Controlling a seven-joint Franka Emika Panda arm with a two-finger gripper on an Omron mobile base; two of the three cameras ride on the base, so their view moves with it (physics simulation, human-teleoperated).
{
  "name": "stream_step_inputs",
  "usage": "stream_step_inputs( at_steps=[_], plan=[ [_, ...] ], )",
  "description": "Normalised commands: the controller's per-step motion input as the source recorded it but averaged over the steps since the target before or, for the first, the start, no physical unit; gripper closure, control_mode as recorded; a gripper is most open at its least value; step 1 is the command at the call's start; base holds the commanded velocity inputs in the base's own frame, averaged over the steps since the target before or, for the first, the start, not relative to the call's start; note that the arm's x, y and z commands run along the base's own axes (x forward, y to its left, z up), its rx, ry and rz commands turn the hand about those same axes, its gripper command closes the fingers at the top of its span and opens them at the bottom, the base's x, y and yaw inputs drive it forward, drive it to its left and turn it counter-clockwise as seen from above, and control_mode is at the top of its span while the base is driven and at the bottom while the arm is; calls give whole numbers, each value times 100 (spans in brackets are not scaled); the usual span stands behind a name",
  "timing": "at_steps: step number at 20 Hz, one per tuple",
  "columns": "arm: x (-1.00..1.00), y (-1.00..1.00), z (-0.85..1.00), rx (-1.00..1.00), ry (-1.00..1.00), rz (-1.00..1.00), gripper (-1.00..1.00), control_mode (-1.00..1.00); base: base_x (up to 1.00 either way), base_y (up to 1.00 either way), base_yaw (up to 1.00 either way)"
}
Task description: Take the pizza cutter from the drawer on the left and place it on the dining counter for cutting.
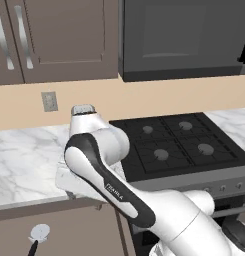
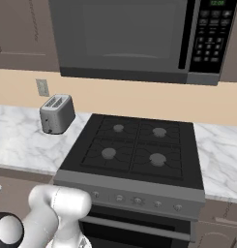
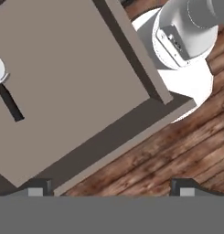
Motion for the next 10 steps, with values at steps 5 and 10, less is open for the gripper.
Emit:
stream_step_inputs(
  at_steps=[5, 10],
  plan=[
    [3, 31, -46, 0, 0, 42, -100, -100, 0, 0, 0],
    [12, 57, -60, 0, 0, 31, -100, -100, 0, 0, 0]
  ],
)
